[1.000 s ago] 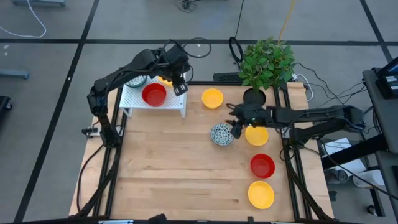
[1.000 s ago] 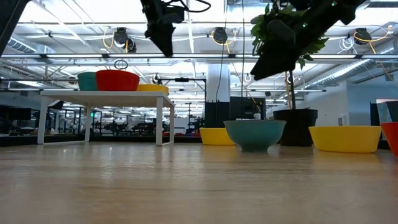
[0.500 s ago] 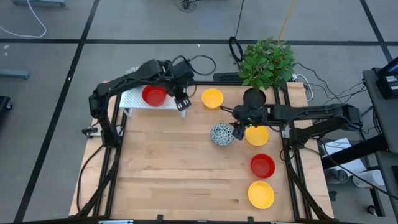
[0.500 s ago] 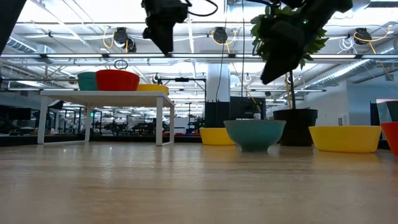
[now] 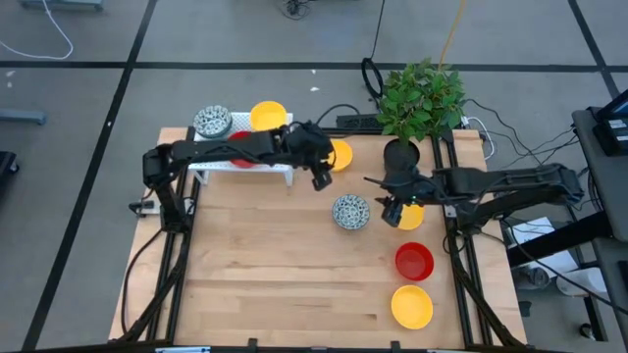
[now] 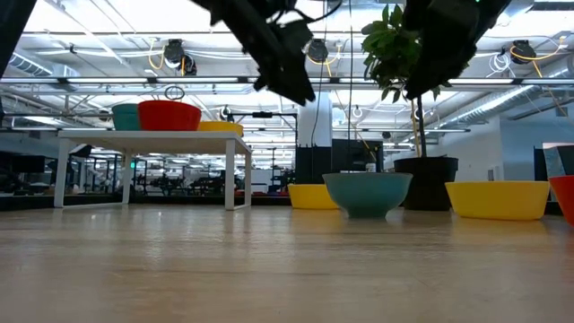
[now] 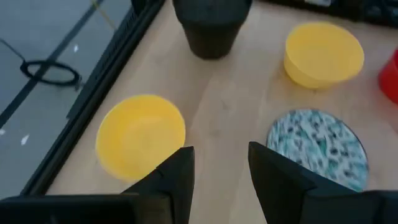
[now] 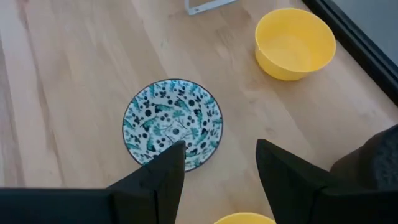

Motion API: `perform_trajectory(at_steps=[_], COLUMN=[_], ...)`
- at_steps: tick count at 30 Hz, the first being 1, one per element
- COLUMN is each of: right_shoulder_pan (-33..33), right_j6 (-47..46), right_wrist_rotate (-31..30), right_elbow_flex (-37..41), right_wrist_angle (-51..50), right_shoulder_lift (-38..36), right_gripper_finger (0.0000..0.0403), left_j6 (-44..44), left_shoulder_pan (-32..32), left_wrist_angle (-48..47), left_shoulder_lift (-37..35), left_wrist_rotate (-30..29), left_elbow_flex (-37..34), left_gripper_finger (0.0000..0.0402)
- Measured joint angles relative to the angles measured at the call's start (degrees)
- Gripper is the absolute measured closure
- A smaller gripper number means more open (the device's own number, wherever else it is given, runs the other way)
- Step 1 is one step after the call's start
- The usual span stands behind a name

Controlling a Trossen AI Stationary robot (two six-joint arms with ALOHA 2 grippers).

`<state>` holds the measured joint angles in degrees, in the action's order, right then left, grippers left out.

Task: Pick & Place Mini bowls
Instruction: Stack the yellow bowl on top of the yellow bowl on the shelf

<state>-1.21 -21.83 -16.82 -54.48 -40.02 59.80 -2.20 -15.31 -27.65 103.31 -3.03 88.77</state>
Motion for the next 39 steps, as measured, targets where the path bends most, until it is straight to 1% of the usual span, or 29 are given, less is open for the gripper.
perform_trajectory(at_steps=[2, 6, 10, 12, 15, 19, 21, 27, 31, 33, 35, 37, 39], right_shoulder_pan=[-0.1, 0.0, 0.0, 0.0, 0.0, 0.0, 0.0, 0.0, 0.1, 0.4, 0.5, 0.5, 0.5], right_j6=[-0.2, -0.2, -0.2, -0.5, -1.4, -1.5, -1.5, -1.5, -1.5, -1.5, -2.2, -3.0, -3.0], right_wrist_rotate=[0.0, -0.1, -0.1, -0.1, -2.0, -3.1, -3.1, -3.2, -4.5, -4.4, -4.4, -4.5, -4.6], right_elbow_flex=[0.0, 0.0, 0.0, 0.0, 0.0, 0.0, 0.0, 0.0, 0.0, 0.0, 0.0, 0.0, 0.0], right_wrist_angle=[-0.2, -0.1, -0.2, -0.1, -0.1, -0.1, 0.1, 2.8, 3.3, 3.4, 3.4, 3.4, 3.4], right_shoulder_lift=[-0.5, -1.0, -0.9, -0.9, -0.9, -0.9, -0.9, -0.7, -0.6, -0.6, -0.6, -0.6, -0.6], right_gripper_finger=[0.0216, 0.0216, 0.0216, 0.0216, 0.0216, 0.0216, 0.0216, 0.0216, 0.0216, 0.0216, 0.0216, 0.0216, 0.0216], left_j6=[0.1, 2.2, 4.6, 4.7, 4.5, 3.5, 2.9, 4.4, 5.3, 7.2, 9.4, 12.1, 12.6], left_shoulder_pan=[0.0, 0.0, -0.1, -0.4, -1.4, -2.9, -3.5, -5.0, -5.0, -5.2, -5.3, -5.4, -5.3], left_wrist_angle=[5.5, 10.1, 11.4, 11.6, 11.9, 12.8, 13.6, 13.6, 10.7, 8.9, 6.4, 4.7, 3.3], left_shoulder_lift=[1.2, 6.2, 10.9, 12.4, 14.0, 15.9, 16.5, 19.2, 20.1, 20.4, 20.4, 20.3, 20.2], left_wrist_rotate=[0.0, 0.0, -0.2, -2.1, -4.3, -4.5, -3.9, 1.4, 1.5, 1.2, 0.8, 0.3, 0.1], left_elbow_flex=[-2.4, -3.0, -3.0, -3.0, -3.0, -3.0, -3.0, -2.9, -2.9, -2.9, -2.9, -2.8, -2.8], left_gripper_finger=[0.0247, 0.0247, 0.0247, 0.0247, 0.0247, 0.0247, 0.0247, 0.0247, 0.0249, 0.0259, 0.0282, 0.0316, 0.0357])
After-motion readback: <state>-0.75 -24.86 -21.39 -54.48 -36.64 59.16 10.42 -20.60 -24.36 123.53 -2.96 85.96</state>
